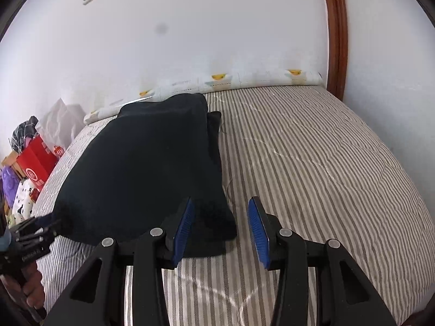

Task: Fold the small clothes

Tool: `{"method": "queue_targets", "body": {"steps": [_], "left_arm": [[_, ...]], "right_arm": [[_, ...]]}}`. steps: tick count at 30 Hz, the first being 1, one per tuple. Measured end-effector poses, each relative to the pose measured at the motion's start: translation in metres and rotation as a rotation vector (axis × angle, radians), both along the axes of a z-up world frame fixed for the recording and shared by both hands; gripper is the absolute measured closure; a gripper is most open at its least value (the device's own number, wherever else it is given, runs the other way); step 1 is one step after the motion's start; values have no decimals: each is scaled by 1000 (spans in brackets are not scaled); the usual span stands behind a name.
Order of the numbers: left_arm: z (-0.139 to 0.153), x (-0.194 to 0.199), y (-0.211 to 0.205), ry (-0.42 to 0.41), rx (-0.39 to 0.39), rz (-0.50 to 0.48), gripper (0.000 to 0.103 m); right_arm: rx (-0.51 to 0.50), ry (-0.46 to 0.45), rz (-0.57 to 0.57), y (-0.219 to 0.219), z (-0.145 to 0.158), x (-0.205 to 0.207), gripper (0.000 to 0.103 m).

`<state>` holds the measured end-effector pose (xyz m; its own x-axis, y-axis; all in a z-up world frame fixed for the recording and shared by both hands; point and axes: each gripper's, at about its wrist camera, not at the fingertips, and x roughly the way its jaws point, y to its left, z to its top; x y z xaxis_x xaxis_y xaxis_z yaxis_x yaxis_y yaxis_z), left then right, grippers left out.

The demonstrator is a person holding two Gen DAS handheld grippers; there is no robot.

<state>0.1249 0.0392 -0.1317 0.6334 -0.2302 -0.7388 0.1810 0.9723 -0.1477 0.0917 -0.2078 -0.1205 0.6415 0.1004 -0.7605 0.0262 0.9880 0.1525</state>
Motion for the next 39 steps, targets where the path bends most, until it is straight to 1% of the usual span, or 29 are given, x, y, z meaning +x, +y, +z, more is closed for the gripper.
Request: {"method": "queue_targets", "body": {"steps": [4, 7, 13, 15, 17, 19, 21, 23, 25, 28, 30, 31, 33, 34, 35, 36, 38, 39], "left_arm": [[0, -5, 4, 10, -12, 15, 48], [1, -8, 5, 17, -11, 24, 48], [11, -15, 5, 11, 0, 40, 49], [17, -19, 4, -2, 5, 42, 49], [25, -24, 4, -17, 8, 54, 49], [29, -26, 5, -16, 9, 68, 48], [35, -33, 8, -17, -8, 83, 48], [40, -40, 9, -25, -21, 94, 45], [47, -47, 10, -35, -19, 103, 43], [61, -61, 9, -65, -13, 119, 43], [74, -73, 8, -93, -10, 136, 40], [77, -76, 8, -104, -9, 141, 37], [88, -89, 8, -136, 5, 169, 35], [91, -93, 9, -146, 2, 172, 33], [96, -99, 9, -157, -1, 178, 30], [100, -105, 9, -164, 0, 185, 29], [106, -113, 8, -175, 5, 191, 28], [110, -118, 8, -178, 10, 192, 27]], "right_arm": [[-50, 38, -7, 7, -14, 10, 61], [-36, 42, -3, 10, -19, 9, 61], [-10, 60, -16, 8, -17, 10, 61], [-25, 70, -18, 8, -16, 9, 59], [-50, 79, -16, 11, -14, 9, 54], [-63, 90, -15, 11, -13, 7, 53], [-67, 102, -14, 12, -10, 2, 53], [-62, 105, -10, 12, -6, -4, 53], [-68, 98, -10, 13, 5, -13, 52], [-110, 67, -11, 16, 24, -26, 51], [-152, 23, -15, 21, 44, -41, 45], [-156, 5, -20, 21, 51, -46, 41], [-141, -43, -7, 22, 70, -61, 37], [-135, -51, -4, 22, 76, -67, 34], [-130, -60, -7, 21, 83, -74, 28], [-129, -75, -14, 20, 91, -82, 24], [-131, -120, -13, 19, 104, -97, 7], [-135, -147, -15, 19, 111, -106, 4]]}}
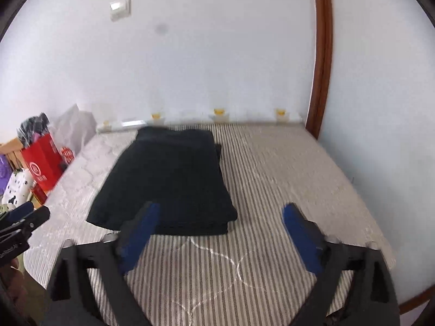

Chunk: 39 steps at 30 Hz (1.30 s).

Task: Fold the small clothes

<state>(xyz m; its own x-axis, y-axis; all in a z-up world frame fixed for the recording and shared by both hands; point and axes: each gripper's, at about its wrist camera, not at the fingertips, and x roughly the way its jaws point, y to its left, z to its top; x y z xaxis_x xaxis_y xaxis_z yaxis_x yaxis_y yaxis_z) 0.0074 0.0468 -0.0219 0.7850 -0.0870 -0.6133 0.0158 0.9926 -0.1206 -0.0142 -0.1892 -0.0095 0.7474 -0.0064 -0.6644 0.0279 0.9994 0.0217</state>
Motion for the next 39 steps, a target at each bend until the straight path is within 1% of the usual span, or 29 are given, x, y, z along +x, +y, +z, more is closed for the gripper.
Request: {"method": "queue_targets", "body": {"steps": [1, 5, 8, 12, 15, 23, 39], "left_arm": [[2, -4, -1, -1, 6, -2, 27], [8, -16, -6, -8, 21, -14, 21], [8, -22, -9, -9, 12, -19, 17], [8, -28, -13, -13, 14, -18, 17], [10, -30, -19, -19, 34, -17, 17], [13, -34, -25, -32, 53, -22, 17], [12, -35, -23, -23, 48, -21, 17]], "right_arm": [[-5, -13, -1, 0, 5, -6, 0], [-33, -8, -40, -5, 16, -22, 0], [-35, 21, -67, -12, 15, -30, 0], [-59, 35, -95, -17, 13, -39, 0], [-53, 48, -99, -18, 11, -42, 0], [-47, 47, -94, -19, 10, -47, 0], [-45, 53, -100, -20, 8, -47, 0]]}}
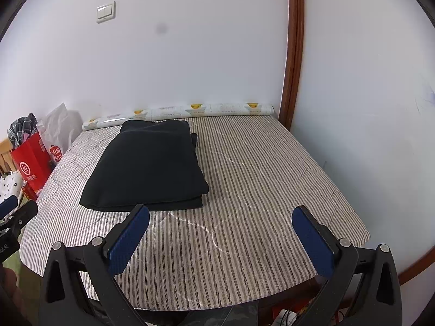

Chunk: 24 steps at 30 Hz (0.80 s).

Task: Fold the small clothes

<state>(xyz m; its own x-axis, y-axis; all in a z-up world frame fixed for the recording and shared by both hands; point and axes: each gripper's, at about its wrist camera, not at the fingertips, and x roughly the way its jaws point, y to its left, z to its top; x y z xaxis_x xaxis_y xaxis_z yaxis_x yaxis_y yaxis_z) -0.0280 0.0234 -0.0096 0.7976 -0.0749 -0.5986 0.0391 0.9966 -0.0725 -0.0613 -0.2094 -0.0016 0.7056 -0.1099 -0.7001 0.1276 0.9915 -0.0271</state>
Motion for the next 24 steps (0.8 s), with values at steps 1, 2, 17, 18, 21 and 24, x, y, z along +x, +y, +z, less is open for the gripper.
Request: {"method": "queue_targets", "body": {"steps": [1, 2, 17, 18, 21, 24], "left_arm": [[0, 0, 1, 0, -1, -1, 17], [0, 0, 1, 0, -1, 0, 17], [-1, -1, -1, 5, -2, -3, 17], [-1, 0, -2, 5, -3, -2, 17], [-1, -1, -2, 6, -4, -2, 17], [-1, 0, -1, 7, -5, -1, 17]], "right_arm": [[-2, 0, -1, 0, 0, 0, 0], [-4, 0, -3, 0, 0, 0, 0], [-9, 5, -5, 3, 2, -1, 0], [-9, 3, -4, 3, 2, -1, 0], [-11, 3, -3, 3, 2, -1, 0], [-11, 4, 0, 3, 2, -2, 0]]}}
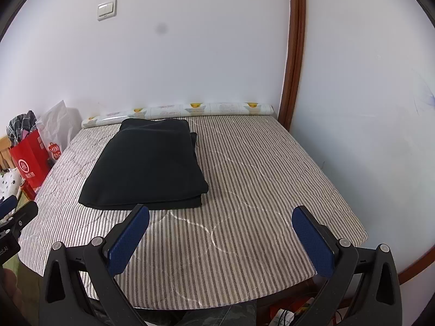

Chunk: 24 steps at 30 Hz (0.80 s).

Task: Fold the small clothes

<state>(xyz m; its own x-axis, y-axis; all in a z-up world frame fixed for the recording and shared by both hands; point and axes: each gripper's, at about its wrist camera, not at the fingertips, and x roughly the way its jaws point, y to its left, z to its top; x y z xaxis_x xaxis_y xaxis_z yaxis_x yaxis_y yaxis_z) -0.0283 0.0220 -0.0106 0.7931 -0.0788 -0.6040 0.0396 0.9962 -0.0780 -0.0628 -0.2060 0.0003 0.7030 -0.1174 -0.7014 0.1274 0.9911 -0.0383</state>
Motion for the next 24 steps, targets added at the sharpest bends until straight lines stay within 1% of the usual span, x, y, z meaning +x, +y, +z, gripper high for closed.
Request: {"method": "queue_targets", "body": {"steps": [8, 19, 24], "left_arm": [[0, 0, 1, 2, -8, 0, 17], [0, -1, 6, -9, 1, 11, 17], [0, 1, 10, -4, -11, 10, 17]], "right_arm": [[-1, 5, 5, -1, -1, 1, 0], [-2, -1, 11, 1, 1, 0, 0], [2, -6, 16, -1, 2, 1, 0]]}}
